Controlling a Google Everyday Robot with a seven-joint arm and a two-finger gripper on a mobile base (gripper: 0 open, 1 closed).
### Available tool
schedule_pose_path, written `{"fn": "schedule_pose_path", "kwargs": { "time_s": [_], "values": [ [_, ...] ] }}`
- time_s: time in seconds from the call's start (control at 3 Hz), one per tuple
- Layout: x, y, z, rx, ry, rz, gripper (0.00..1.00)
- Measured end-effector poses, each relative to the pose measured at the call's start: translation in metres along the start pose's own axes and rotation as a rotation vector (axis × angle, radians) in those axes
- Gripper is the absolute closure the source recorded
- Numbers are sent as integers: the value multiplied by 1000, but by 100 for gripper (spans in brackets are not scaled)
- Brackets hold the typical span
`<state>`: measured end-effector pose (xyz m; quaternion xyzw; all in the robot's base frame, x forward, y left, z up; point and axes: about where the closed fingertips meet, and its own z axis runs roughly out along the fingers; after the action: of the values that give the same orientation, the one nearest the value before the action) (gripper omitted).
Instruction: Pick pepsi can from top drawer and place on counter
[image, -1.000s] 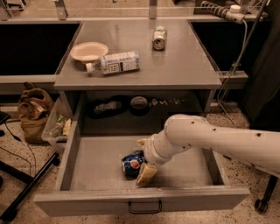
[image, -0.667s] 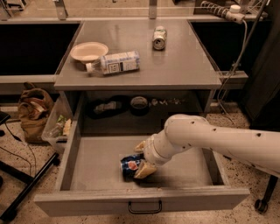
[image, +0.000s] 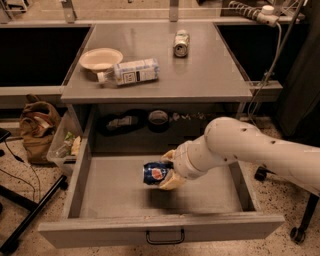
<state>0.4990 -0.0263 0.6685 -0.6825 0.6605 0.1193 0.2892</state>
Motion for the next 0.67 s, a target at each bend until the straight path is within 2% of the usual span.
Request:
{"fn": "schedule_pose_path", "kwargs": {
  "time_s": [0.33,0.67],
  "values": [
    [-16,-30,-61,59,-21,-47,100],
    [-41,-78,-109,118,-31,-128,100]
  ]
}}
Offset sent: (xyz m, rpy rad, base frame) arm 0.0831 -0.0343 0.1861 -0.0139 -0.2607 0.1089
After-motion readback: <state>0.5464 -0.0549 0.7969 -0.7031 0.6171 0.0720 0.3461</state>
